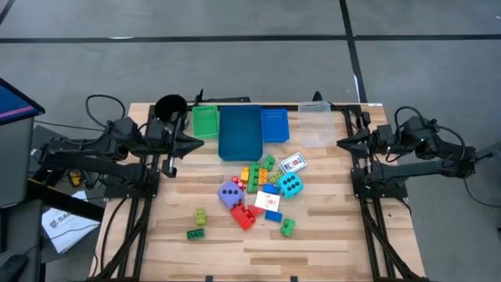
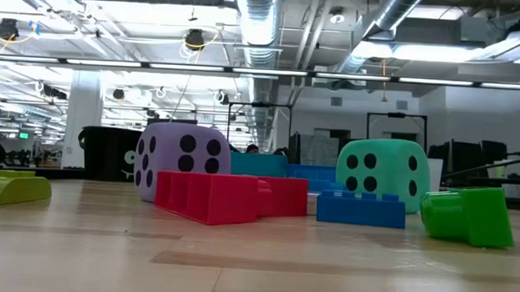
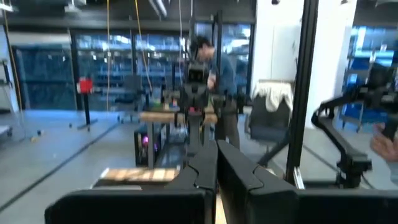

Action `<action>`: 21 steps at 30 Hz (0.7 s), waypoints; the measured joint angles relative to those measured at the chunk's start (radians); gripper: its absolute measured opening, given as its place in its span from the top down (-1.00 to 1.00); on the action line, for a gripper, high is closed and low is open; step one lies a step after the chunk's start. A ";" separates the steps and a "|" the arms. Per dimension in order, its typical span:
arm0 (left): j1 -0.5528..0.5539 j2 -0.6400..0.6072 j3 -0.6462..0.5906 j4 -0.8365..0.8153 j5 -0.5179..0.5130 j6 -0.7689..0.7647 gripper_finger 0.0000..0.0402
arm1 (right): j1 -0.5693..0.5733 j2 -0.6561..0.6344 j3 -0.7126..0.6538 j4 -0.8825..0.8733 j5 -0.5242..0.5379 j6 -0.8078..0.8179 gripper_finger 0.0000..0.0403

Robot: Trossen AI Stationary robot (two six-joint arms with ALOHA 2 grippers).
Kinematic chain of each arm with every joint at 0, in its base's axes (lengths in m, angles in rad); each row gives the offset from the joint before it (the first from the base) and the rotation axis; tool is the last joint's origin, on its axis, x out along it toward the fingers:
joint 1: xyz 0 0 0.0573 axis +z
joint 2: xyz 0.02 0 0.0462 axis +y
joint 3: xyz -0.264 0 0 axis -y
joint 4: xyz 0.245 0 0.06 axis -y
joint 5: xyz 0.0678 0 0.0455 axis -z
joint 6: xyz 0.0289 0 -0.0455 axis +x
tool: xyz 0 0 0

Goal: Pick & Place Toys
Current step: Put the large green game piece into the transparent bin

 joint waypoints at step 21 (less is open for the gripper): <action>0.000 0.012 0.000 0.083 0.001 -0.099 0.99 | 0.027 0.063 -0.010 0.100 -0.061 0.282 0.88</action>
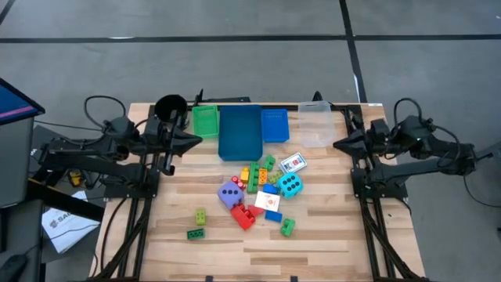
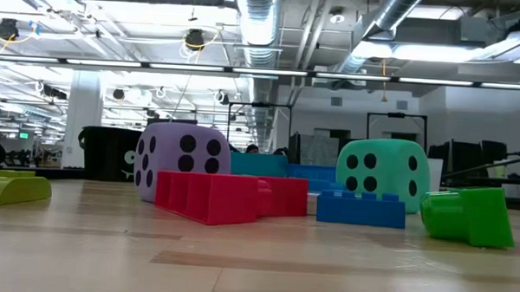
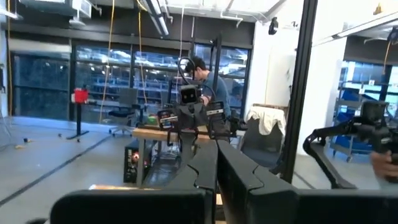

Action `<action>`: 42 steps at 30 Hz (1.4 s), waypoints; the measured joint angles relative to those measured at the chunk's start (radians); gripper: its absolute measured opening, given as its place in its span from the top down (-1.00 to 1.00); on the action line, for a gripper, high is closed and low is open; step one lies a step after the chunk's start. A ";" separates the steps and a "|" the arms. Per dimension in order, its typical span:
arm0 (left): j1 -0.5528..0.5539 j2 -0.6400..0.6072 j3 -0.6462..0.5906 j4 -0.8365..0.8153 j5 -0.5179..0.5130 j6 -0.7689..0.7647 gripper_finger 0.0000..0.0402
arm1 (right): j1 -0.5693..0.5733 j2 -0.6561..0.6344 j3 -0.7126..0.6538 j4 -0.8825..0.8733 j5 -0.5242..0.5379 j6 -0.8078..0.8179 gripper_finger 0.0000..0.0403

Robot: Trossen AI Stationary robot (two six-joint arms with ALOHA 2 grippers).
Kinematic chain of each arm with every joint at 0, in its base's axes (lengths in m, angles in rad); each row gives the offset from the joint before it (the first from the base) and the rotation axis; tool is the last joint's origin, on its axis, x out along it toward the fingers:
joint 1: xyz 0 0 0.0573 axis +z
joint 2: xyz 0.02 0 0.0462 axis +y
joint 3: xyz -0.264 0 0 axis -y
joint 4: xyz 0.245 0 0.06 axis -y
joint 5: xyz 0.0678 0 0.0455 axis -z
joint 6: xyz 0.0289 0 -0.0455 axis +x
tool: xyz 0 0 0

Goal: Pick & Place Toys
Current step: Put the large green game piece into the transparent bin

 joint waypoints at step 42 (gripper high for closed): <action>0.000 0.000 0.000 -0.067 -0.001 -0.030 0.99 | 0.075 0.179 0.058 -0.167 0.084 -0.026 0.90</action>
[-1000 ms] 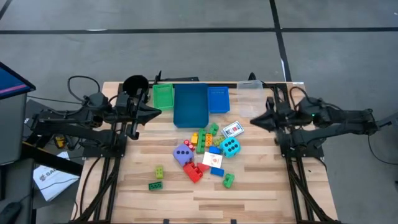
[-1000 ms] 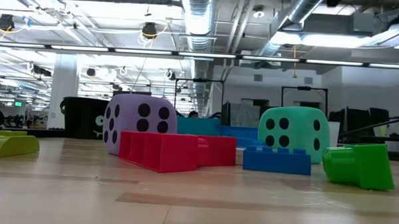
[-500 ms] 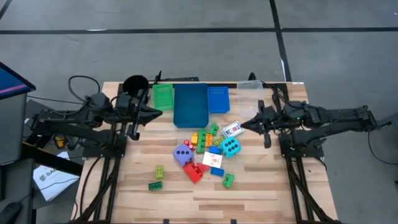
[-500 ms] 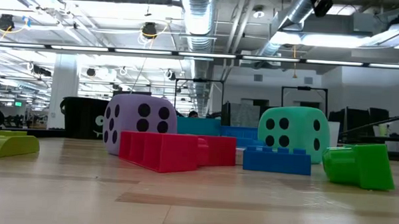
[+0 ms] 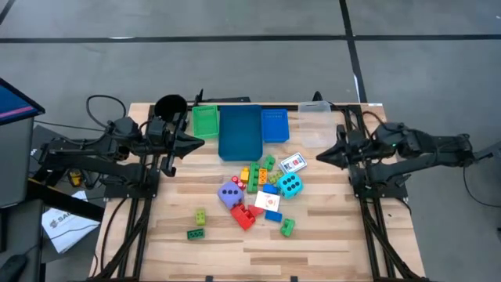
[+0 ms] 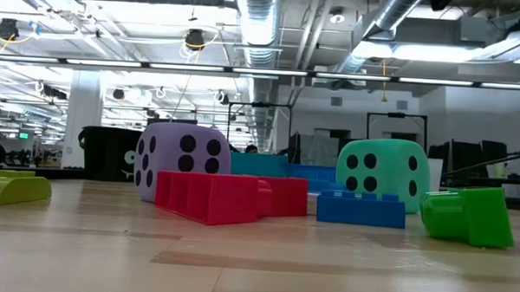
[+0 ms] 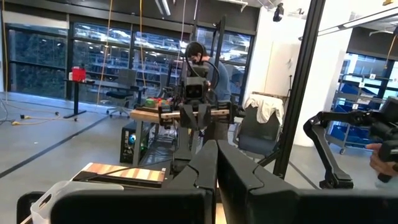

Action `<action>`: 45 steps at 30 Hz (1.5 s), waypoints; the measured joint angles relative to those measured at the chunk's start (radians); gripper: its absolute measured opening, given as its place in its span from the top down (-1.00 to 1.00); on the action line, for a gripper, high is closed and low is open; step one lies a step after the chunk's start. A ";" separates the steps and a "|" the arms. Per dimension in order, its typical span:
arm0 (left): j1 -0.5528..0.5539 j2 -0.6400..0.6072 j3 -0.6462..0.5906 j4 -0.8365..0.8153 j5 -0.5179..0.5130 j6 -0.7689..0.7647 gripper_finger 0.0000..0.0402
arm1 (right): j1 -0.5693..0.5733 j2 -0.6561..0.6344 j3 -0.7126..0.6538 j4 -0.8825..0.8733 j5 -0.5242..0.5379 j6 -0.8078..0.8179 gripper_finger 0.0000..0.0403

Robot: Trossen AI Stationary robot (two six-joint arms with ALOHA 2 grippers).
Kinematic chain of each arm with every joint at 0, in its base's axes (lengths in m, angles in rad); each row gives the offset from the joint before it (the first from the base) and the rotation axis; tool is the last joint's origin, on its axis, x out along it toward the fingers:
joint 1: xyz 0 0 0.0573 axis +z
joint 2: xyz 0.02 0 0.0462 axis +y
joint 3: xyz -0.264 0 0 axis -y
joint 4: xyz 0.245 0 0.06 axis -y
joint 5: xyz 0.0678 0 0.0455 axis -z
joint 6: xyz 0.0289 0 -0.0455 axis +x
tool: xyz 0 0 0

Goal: Pick & Place Toys
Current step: Put the large green game piece into the transparent bin

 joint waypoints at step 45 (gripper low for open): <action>0.000 0.000 0.000 0.000 0.000 0.000 0.99 | 0.083 0.250 -0.001 0.147 0.136 -0.093 -0.95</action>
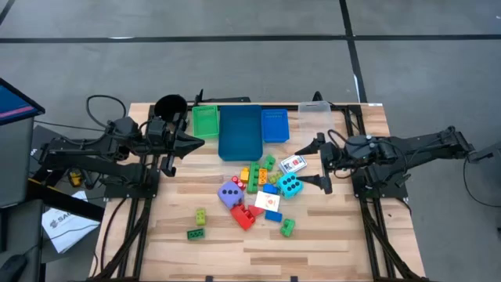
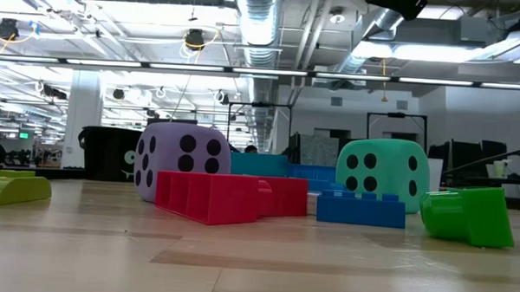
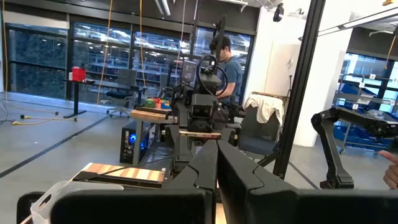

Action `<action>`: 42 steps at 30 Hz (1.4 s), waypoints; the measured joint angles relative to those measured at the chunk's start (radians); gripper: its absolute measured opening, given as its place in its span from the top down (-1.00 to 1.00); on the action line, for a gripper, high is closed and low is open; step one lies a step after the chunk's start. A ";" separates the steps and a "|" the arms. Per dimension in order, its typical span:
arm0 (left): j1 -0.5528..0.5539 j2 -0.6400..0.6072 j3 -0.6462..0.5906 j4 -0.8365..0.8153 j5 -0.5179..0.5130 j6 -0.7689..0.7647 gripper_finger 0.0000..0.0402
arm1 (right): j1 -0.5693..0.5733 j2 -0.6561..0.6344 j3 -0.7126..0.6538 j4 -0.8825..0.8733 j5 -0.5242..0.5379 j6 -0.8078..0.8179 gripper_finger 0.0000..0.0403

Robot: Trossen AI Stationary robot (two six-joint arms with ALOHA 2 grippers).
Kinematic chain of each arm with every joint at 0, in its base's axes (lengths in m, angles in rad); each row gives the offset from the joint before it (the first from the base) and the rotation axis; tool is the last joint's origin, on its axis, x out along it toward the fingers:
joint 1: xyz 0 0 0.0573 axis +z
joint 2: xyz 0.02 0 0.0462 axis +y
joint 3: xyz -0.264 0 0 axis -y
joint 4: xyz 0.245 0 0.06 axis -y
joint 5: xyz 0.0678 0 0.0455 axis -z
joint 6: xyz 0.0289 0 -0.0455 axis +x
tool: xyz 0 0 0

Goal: Pick & Place Toys
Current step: Put the large green game piece into the transparent bin

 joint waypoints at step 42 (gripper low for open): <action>0.000 0.000 0.000 -0.001 0.000 0.000 0.99 | -0.021 0.182 0.000 -0.196 -0.088 -0.150 -0.96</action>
